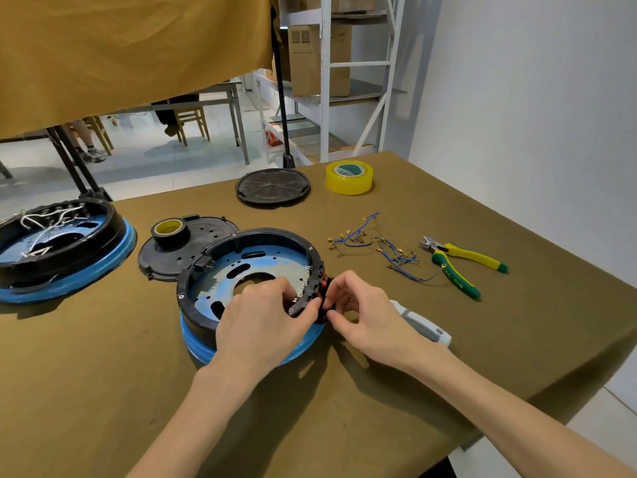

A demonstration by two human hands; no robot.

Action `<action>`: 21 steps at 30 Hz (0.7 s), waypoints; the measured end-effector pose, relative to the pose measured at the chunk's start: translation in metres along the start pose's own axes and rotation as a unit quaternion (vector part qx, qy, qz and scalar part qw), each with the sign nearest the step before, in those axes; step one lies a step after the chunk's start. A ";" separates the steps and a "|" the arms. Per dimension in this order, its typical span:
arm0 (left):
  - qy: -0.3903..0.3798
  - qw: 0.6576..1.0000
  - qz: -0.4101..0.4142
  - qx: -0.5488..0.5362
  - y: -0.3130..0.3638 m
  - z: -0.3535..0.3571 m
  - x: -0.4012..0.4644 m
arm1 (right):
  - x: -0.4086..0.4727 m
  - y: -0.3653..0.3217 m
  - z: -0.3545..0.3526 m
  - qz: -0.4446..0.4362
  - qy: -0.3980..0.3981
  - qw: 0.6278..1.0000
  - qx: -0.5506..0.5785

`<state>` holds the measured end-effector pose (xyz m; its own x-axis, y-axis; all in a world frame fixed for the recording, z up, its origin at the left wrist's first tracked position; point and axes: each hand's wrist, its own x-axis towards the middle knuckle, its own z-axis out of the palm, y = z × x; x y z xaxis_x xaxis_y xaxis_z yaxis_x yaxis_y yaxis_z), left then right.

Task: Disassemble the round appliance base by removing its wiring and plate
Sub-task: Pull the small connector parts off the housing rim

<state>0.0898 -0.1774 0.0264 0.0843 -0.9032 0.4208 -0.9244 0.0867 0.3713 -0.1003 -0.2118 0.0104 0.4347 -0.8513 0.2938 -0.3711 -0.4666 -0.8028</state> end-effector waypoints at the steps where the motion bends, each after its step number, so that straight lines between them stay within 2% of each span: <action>1: -0.007 1.000 -0.012 -0.017 -0.001 -0.001 0.000 | 0.000 0.000 0.000 -0.001 0.000 1.000 -0.003; 8: -0.032 0.992 -0.028 -0.118 -0.003 -0.008 0.003 | 0.003 0.001 0.001 -0.004 -0.015 1.000 -0.016; 15: -0.017 0.998 -0.029 -0.058 0.003 -0.003 0.003 | -0.003 0.001 -0.003 -0.012 -0.020 1.000 -0.007; 19: -0.046 0.998 -0.033 -0.023 0.006 -0.003 0.005 | -0.004 0.002 -0.012 -0.045 0.054 0.993 -0.091; 21: -0.065 0.997 -0.036 0.001 0.010 -0.002 0.007 | -0.003 0.001 -0.011 -0.044 0.008 0.990 -0.135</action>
<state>0.0816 -0.1822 0.0353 0.1021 -0.9541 0.2814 -0.9182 0.0185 0.3958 -0.1107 -0.2125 0.0144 0.4626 -0.8071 0.3670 -0.5388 -0.5846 -0.6066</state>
